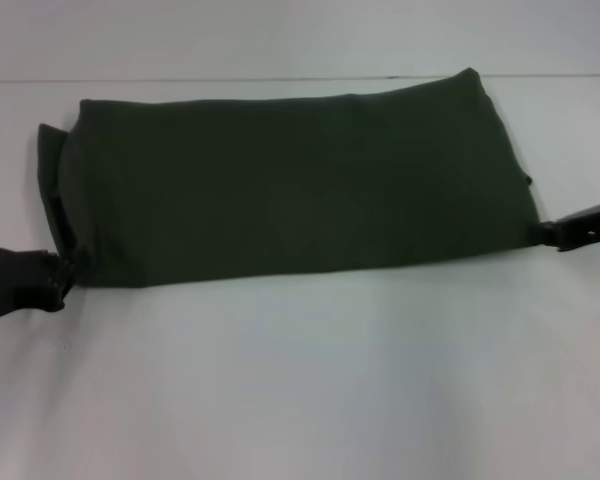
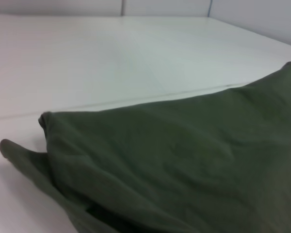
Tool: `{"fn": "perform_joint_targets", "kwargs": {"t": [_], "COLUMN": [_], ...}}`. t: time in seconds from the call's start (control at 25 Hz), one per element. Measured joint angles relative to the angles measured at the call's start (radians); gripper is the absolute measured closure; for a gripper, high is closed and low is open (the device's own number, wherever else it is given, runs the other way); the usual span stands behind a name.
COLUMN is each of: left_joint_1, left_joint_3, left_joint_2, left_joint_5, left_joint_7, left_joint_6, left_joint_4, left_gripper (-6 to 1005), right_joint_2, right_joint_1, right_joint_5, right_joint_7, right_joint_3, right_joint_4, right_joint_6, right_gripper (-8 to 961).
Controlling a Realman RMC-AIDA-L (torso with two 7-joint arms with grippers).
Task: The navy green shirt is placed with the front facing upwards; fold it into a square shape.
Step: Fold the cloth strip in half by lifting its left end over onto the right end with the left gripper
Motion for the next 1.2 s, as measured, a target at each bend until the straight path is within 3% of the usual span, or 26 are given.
{"fn": "perform_joint_targets", "kwargs": {"t": [0.24,0.44,0.6,0.88,1.2], "left_joint_1": [0.011,0.008,0.003,0.002,-0.002], "left_joint_3": [0.001,-0.004,-0.007,-0.01,-0.006], "left_joint_2": [-0.001,0.004,0.006,0.013,0.017], "left_joint_5": [0.166,0.262,0.341,0.39,0.407], "left_joint_7": [-0.204,-0.311,-0.394,-0.473,-0.48], "left_joint_6": [0.157,0.252,0.32,0.444,0.421], "left_joint_4": [0.128,0.191,0.257,0.35,0.346], "left_gripper": [996,996,996,996,995], "right_joint_2": [0.0,-0.002,-0.006,-0.002,-0.005], "right_joint_1": [-0.008,0.004,0.012,0.016,0.019], "right_joint_5": [-0.122,-0.176,-0.19,-0.229,-0.231], "right_joint_7": [0.127,0.15,0.142,0.145,0.143], "right_joint_3": [-0.018,-0.04,-0.121,-0.203,-0.207], "right_joint_4": [-0.146,-0.197,-0.206,-0.198,-0.168], "right_joint_6": [-0.173,-0.33,-0.443,-0.528,-0.455], "right_gripper": [943,943,943,944,919]}}
